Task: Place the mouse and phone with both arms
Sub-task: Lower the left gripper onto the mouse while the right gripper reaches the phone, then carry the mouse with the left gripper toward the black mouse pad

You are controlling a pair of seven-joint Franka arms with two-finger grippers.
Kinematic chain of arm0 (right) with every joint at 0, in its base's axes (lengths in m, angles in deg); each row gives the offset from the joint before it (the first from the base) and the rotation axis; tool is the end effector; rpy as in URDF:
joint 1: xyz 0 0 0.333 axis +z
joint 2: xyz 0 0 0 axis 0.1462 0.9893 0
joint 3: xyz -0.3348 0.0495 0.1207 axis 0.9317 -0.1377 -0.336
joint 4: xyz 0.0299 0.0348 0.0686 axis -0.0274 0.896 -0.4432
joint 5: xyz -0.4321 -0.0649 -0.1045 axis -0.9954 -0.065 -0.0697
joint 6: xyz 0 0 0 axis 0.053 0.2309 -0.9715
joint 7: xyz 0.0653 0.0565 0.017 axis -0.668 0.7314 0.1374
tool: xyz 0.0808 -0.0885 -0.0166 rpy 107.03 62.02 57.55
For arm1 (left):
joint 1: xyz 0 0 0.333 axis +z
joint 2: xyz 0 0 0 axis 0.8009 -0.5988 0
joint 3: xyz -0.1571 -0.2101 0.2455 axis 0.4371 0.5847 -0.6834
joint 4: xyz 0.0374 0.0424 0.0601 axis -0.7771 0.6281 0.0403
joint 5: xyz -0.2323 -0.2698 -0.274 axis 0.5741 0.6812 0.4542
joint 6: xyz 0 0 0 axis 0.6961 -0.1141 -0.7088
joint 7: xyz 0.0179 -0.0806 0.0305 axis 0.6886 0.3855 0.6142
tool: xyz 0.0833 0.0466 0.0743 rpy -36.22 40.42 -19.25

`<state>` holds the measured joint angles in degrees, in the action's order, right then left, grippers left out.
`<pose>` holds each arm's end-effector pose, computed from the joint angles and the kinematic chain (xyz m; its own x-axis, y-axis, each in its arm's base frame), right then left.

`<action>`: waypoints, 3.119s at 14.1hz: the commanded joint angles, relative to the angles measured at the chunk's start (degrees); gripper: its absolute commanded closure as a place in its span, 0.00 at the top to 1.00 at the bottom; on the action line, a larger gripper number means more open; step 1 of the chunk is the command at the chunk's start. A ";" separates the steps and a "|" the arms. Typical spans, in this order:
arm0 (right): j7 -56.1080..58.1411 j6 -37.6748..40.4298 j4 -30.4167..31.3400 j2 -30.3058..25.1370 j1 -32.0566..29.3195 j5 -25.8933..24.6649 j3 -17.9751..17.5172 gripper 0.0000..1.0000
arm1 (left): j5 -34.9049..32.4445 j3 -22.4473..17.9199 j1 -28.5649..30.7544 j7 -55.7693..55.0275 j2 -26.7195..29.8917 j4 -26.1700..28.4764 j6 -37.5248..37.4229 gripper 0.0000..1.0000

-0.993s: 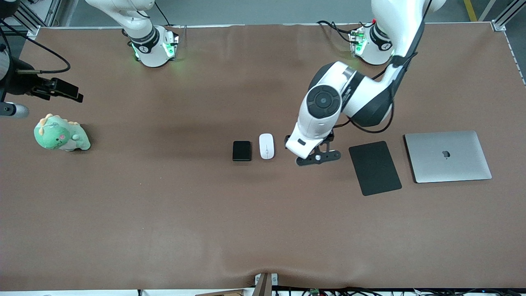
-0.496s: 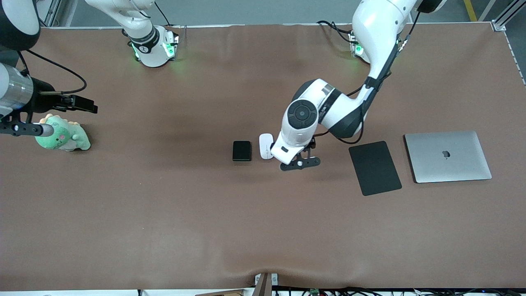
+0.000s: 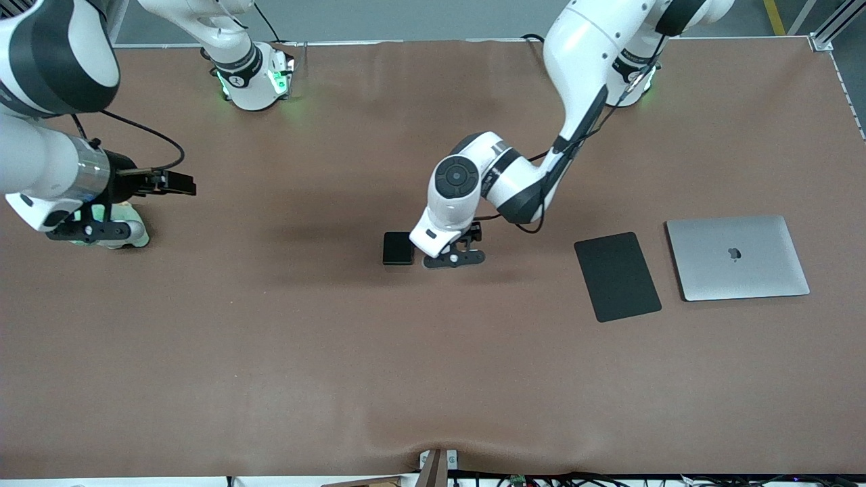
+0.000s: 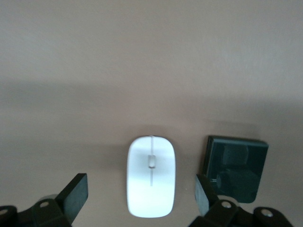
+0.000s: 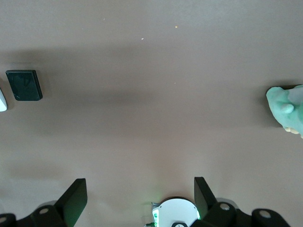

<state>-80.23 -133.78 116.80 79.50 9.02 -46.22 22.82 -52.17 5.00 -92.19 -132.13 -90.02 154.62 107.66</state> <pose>0.6293 0.0708 0.5419 0.9476 0.0088 -0.3192 -0.0094 -0.9984 -0.0554 0.5565 -0.5691 0.2194 0.9959 0.0798 -0.0427 0.0821 -0.9950 0.0562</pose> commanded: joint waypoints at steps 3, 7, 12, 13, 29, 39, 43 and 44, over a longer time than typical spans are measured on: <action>-0.50 0.26 -0.94 0.97 2.28 1.51 0.07 1.00 | 0.74 -0.51 -1.37 -1.22 -3.19 -1.02 3.18 1.00; -0.50 0.35 -0.15 0.97 2.72 2.31 0.07 1.00 | 0.74 -0.60 -1.46 -1.57 -4.33 -1.02 3.18 1.00; -5.22 0.18 0.21 1.06 4.83 3.63 0.07 1.00 | 0.82 -0.69 -1.99 -1.75 -5.47 -1.02 3.45 1.00; -6.55 0.18 0.29 1.06 5.70 3.63 0.07 1.00 | 0.82 -0.69 -1.99 -1.75 -5.73 -1.02 3.45 1.00; -7.70 -2.28 1.17 0.97 6.94 3.98 0.15 1.00 | -3.75 -1.04 3.63 2.11 1.89 -1.11 -2.08 0.00; -16.30 -8.16 2.92 1.50 12.82 3.98 0.16 1.00 | -3.66 -0.51 17.26 21.00 11.48 -0.75 -10.86 0.00; -22.55 -16.07 3.46 4.92 17.40 3.98 0.33 1.00 | -3.66 -0.60 20.42 24.35 12.37 0.21 -13.25 0.00; -22.47 -18.08 3.63 6.23 17.75 3.98 0.33 1.00 | -3.75 -0.69 21.30 24.36 12.37 0.91 -13.25 0.00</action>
<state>-101.28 -149.16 120.58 83.50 26.33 -42.60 22.75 -54.94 3.96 -72.25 -108.39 -79.20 152.89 95.01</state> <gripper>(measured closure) 0.000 0.388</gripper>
